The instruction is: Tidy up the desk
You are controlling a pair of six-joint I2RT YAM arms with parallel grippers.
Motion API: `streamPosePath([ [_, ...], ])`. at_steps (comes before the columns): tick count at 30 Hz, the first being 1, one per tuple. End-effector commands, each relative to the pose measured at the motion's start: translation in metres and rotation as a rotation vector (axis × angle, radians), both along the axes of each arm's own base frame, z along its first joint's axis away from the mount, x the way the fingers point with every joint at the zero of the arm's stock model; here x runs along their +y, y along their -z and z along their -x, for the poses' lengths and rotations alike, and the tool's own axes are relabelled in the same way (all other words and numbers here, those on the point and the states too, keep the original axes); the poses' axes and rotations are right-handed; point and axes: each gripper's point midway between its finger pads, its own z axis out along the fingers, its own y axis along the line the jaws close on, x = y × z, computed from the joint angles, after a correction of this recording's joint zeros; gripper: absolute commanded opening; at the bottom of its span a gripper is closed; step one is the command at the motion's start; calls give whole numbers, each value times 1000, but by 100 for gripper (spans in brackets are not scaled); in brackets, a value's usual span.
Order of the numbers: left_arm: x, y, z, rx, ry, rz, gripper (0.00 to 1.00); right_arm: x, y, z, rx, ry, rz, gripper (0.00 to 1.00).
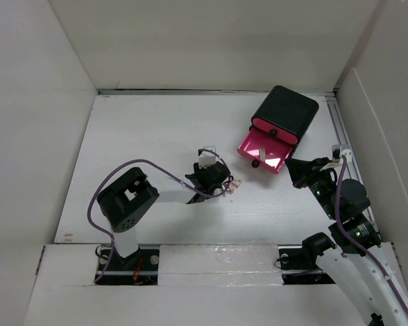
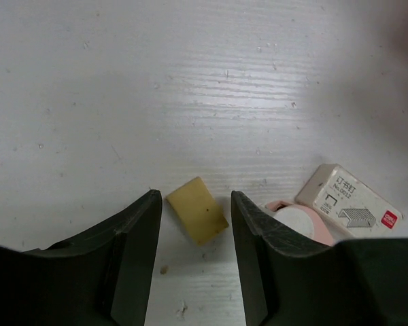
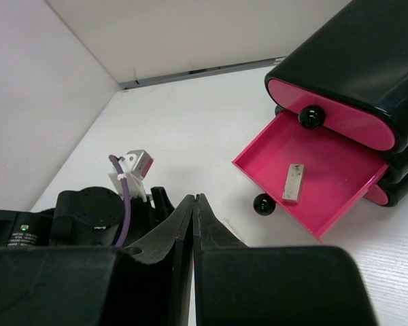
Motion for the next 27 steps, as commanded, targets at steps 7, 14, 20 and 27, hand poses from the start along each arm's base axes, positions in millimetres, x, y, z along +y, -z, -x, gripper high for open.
streamPosePath([
  [7,-12,2,-7,6,32,13,31,1,-13,3,-49,-10,-7,6],
  [14,-11,-8,-9,-13,37,7,8,1,-14,2,-51,-10,-10,6],
  [20,-19,-66,-22,-121,50,52,0,1,-12,2,-46,-10,-10,6],
  [27,-47,-163,-40,-288,122,175,0,3,-7,-1,-42,-9,-13,6],
])
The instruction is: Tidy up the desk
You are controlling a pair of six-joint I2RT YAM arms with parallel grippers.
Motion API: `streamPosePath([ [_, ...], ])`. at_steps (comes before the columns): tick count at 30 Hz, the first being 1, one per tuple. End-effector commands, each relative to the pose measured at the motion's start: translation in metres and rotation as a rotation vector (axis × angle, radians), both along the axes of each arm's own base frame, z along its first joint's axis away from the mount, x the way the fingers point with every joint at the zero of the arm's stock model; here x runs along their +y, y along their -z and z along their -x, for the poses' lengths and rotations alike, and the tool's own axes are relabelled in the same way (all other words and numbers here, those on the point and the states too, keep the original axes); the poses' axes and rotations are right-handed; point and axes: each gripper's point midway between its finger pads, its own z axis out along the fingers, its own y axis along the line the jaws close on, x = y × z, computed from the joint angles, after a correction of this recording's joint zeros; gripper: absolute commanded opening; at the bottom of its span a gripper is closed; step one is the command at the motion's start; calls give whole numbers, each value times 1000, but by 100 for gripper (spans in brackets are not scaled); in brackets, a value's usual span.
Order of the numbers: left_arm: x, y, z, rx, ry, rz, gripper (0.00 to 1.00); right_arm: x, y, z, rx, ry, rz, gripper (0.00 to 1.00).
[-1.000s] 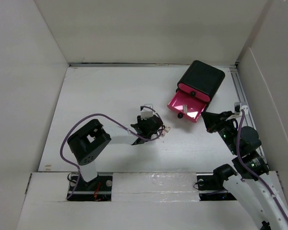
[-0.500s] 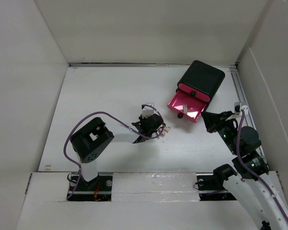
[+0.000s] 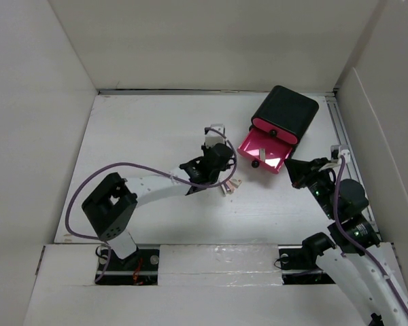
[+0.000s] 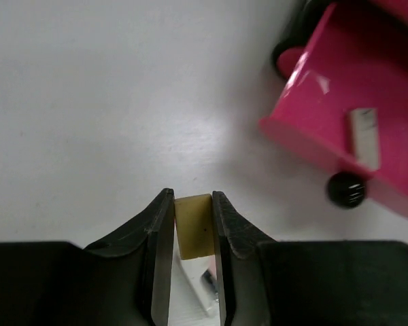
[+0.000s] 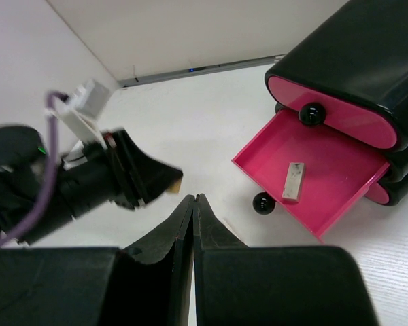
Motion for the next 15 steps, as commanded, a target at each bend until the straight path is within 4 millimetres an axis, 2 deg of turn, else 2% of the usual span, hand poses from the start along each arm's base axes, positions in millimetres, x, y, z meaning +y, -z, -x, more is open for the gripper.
streamPosePath([
  [1,-28,-95,-19,-177,51,147,0,7,-9,2,-50,-40,-17,6],
  [3,-47,-105,-23,-195,107,171,0,9,-4,-1,-36,-40,-15,6],
  [4,-59,-123,-29,-223,122,210,0,9,-1,-3,-29,-37,-15,6],
  [5,-71,-115,-32,-208,152,204,0,10,5,-5,-18,-36,-13,6],
  [6,-79,-118,-36,-213,161,208,0,9,8,-7,-16,-28,-13,6],
  [7,-89,-134,-41,-235,170,236,0,10,9,-9,-22,-25,-16,5],
  [8,-99,-121,-45,-219,188,225,0,10,18,-11,-10,-25,-4,5],
  [9,-106,-121,-48,-220,198,233,0,3,18,-14,-13,18,-13,3],
  [10,-116,-135,-51,-242,214,263,0,3,17,-13,-20,19,-20,1],
  [11,-127,-124,-53,-223,243,259,0,3,18,-12,-25,16,-24,1],
  [12,-133,-124,-55,-224,254,264,0,3,15,-9,-43,10,-33,1],
  [13,-140,-133,-58,-236,262,282,1,3,12,-8,-57,7,-39,2],
  [14,-149,-120,-60,-219,281,272,1,3,11,-6,-63,5,-40,2],
  [15,-153,-119,-62,-216,287,274,2,0,10,-6,-64,17,-43,2],
])
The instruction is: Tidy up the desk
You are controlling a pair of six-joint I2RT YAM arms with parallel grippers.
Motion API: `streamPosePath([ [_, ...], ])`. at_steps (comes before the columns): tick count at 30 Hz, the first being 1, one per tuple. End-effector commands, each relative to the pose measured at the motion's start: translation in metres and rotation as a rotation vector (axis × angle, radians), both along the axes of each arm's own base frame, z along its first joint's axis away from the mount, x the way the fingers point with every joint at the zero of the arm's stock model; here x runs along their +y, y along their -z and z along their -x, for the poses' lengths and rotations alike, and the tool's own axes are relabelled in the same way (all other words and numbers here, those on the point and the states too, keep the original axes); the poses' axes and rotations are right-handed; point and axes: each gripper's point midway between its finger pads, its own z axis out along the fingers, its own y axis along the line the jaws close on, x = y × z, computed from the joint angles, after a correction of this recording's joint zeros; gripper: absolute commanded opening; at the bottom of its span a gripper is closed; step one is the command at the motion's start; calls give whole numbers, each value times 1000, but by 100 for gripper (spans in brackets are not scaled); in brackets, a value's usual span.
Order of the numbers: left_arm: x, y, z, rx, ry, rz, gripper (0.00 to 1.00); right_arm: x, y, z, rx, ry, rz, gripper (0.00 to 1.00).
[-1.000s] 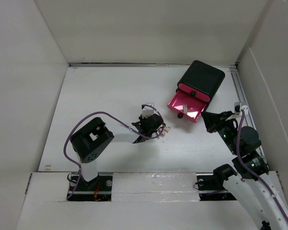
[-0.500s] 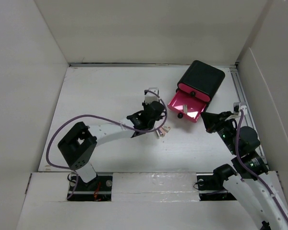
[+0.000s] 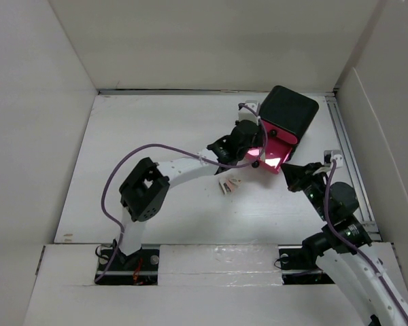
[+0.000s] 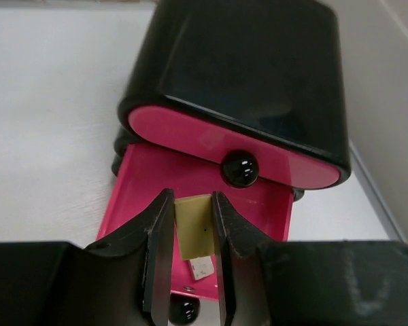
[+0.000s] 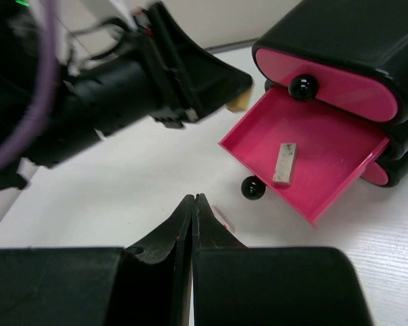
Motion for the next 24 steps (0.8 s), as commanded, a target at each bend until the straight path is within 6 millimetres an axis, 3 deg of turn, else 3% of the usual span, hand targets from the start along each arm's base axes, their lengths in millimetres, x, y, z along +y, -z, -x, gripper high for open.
streamPosePath([
  [1,-23,-24,-8,-35,65,46,2,-5,-30,2,-105,24,-49,2],
  [2,-28,-12,-9,-21,78,30,2,-6,-29,2,-99,32,-47,2],
  [6,-35,-4,-12,-10,86,27,6,-7,-29,4,-87,35,-29,2],
  [7,-35,1,-13,-5,84,18,16,-8,-29,3,-87,38,-27,3],
  [8,-35,1,-13,-5,84,18,16,-8,-29,3,-87,38,-27,3],
  [16,-33,5,-11,-9,89,3,45,-8,-28,1,-79,46,-24,3],
  [21,-14,-9,-4,-37,61,15,47,-9,-27,-1,-75,52,-20,3],
  [24,7,-22,8,-61,43,43,39,-8,-25,-3,-68,53,-17,3],
])
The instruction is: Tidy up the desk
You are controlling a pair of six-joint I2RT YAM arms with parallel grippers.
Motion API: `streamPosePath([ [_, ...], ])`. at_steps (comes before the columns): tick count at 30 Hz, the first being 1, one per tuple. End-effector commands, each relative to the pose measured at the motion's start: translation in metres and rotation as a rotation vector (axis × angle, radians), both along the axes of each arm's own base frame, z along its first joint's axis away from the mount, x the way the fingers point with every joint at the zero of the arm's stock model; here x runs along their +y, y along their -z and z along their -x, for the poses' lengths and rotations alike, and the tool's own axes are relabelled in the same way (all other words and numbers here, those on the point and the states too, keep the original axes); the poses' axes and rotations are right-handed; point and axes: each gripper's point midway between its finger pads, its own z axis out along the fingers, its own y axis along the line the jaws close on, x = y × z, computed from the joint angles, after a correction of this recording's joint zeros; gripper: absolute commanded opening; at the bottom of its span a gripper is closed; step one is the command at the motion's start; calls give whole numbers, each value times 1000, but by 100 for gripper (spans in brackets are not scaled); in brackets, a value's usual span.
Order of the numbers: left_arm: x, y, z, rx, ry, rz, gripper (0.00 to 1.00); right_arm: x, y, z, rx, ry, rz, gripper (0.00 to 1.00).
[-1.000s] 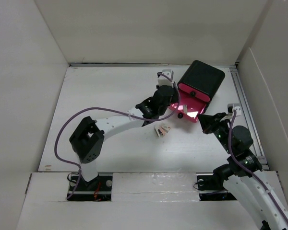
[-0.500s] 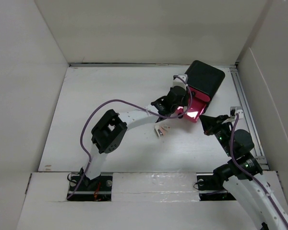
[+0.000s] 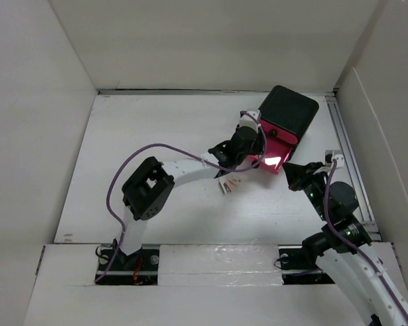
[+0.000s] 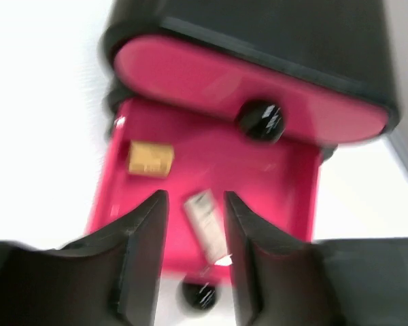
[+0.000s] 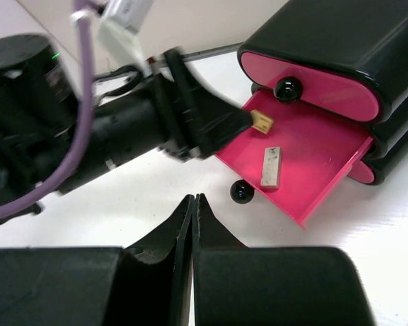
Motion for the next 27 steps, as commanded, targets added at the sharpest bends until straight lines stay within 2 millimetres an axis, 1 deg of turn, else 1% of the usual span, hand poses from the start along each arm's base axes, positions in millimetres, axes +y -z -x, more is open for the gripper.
streamPosePath([
  [1,28,-72,9,-109,-36,123,32,0,-22,-1,-55,3,-11,3],
  [2,39,-72,17,-110,-32,127,29,0,-21,-1,-52,3,-10,3],
  [4,48,-66,25,-96,-28,124,26,1,-21,-1,-50,2,-11,3],
  [5,54,-56,36,-76,-3,112,26,1,-20,-1,-49,0,-10,3],
  [7,58,-47,46,-51,23,109,25,2,-20,-1,-50,-8,-11,3],
  [8,62,-35,55,-31,51,95,25,3,-19,-2,-48,-9,-11,3],
  [10,63,-21,64,-6,87,76,24,5,-18,-1,-46,-21,-4,2],
  [11,65,-8,70,17,107,61,23,6,-17,-2,-44,-23,-6,0],
  [12,66,-3,73,26,118,55,23,6,-16,-2,-41,-25,-1,0],
  [14,61,10,83,48,159,49,22,6,-16,-2,-38,-26,1,0],
  [16,56,15,89,52,187,46,22,5,-18,-1,-42,-23,3,0],
  [19,48,22,88,58,212,33,27,4,-24,3,-54,-26,-4,0],
  [21,40,28,84,62,226,26,29,4,-23,3,-51,-28,-4,1],
  [22,37,30,84,66,232,22,33,4,-21,3,-49,-26,-1,4],
  [24,28,35,81,75,251,18,38,6,-18,2,-38,-32,2,12],
  [25,25,36,81,80,257,15,39,6,-17,1,-36,-35,3,15],
  [26,18,39,79,85,272,14,39,7,-15,1,-29,-35,7,21],
  [27,15,41,78,88,277,8,39,7,-14,0,-26,-37,8,23],
])
